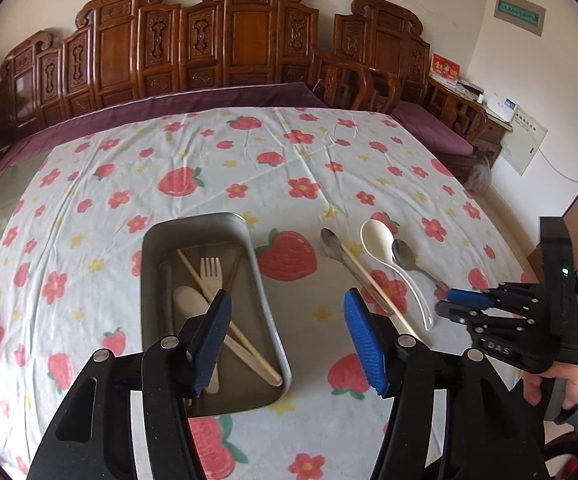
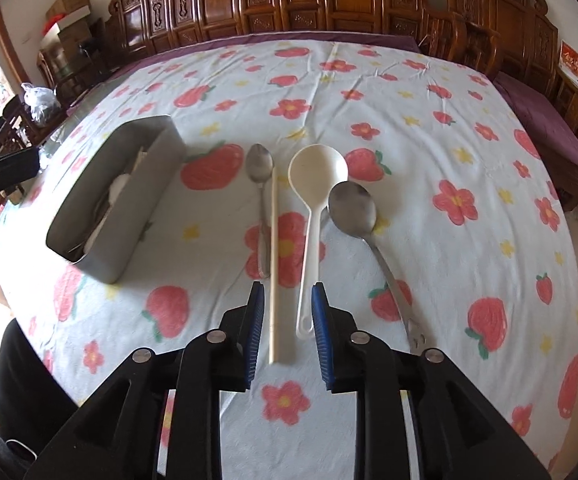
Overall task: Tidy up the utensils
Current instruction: 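Move the right gripper to the pile and grasp the white plastic ladle, then grasp the last wooden chopstick with the left gripper while the right holds the ladle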
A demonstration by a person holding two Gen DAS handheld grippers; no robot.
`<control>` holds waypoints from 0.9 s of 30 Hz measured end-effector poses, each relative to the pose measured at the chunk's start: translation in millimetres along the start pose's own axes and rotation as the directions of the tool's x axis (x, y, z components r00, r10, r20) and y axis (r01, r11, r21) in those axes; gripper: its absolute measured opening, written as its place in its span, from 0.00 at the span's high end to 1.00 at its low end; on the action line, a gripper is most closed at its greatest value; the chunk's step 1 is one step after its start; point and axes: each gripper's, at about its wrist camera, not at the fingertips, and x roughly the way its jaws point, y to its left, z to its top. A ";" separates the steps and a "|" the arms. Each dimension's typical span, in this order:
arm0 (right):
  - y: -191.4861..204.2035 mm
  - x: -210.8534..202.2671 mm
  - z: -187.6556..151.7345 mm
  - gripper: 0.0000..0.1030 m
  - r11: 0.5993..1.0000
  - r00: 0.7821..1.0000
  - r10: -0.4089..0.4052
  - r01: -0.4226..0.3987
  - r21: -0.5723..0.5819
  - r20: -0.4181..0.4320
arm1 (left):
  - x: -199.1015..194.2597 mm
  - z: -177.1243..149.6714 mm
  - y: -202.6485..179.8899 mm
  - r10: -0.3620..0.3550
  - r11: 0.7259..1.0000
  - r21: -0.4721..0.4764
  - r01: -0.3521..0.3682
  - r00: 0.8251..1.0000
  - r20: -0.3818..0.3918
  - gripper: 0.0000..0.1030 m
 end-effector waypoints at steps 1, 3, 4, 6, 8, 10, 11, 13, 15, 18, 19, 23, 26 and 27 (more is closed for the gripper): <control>-1.8 6.6 4.1 0.74 1.000 1.000 0.000 0.000 0.001 -0.008 | 2.7 0.5 -2.8 -0.002 1.000 0.002 0.002 1.000 -0.003 0.43; -4.6 18.8 12.5 0.74 1.000 1.000 0.004 -0.003 0.005 -0.020 | 7.0 1.1 -7.3 -0.007 1.000 0.005 0.007 1.000 -0.006 0.36; -5.0 24.2 16.4 0.74 1.000 1.000 0.003 -0.003 0.005 -0.027 | 8.8 0.9 -9.5 -0.009 1.000 0.010 0.009 1.000 -0.008 0.35; -6.8 36.1 25.0 0.74 1.000 0.999 -0.002 0.002 0.009 -0.043 | 12.0 0.5 -13.3 -0.009 1.000 0.018 0.009 1.000 -0.014 0.34; -8.7 46.1 31.7 0.74 1.000 0.998 0.002 -0.001 0.014 -0.062 | 14.9 -0.1 -16.7 -0.013 1.000 0.023 0.013 1.000 -0.021 0.33; -9.6 56.0 38.1 0.74 1.000 0.997 -0.014 0.015 0.006 -0.078 | 16.3 -0.3 -18.7 -0.014 1.000 0.026 0.015 1.000 -0.026 0.33; -10.2 58.8 39.8 0.74 1.000 0.996 -0.015 0.016 0.005 -0.084 | 16.6 -0.8 -19.6 -0.014 1.000 0.027 0.015 1.000 -0.027 0.33; -10.5 65.3 43.1 0.74 1.000 0.995 -0.022 0.022 0.001 -0.099 | 17.0 -1.4 -20.4 -0.016 1.000 0.025 0.017 0.999 -0.030 0.33; -9.2 71.7 45.0 0.74 0.999 0.992 -0.040 0.039 -0.010 -0.119 | 18.1 -1.7 -21.5 -0.016 1.000 0.025 0.016 0.999 -0.033 0.33; -9.5 77.2 45.7 0.75 0.998 0.990 -0.057 0.055 -0.016 -0.131 | 20.3 -2.0 -23.2 -0.015 1.000 0.027 0.016 0.999 -0.038 0.33; -9.2 77.5 46.0 0.75 0.998 0.989 -0.061 0.059 -0.017 -0.132 | 20.8 -2.1 -23.8 -0.015 1.000 0.027 0.016 0.999 -0.039 0.33; -8.4 77.2 45.2 0.89 0.998 0.988 -0.066 0.064 -0.019 -0.140 | 24.0 -2.3 -26.6 -0.014 1.000 0.027 0.016 0.999 -0.046 0.33; -7.8 68.6 43.4 0.89 0.999 0.992 -0.038 0.037 -0.009 -0.121 | 27.0 -1.9 -29.5 -0.015 1.000 0.025 0.016 0.999 -0.052 0.33; -8.3 62.3 42.9 0.89 1.000 0.994 -0.022 0.023 0.004 -0.107 | 27.6 -1.9 -30.2 -0.015 1.000 0.024 0.017 0.998 -0.054 0.33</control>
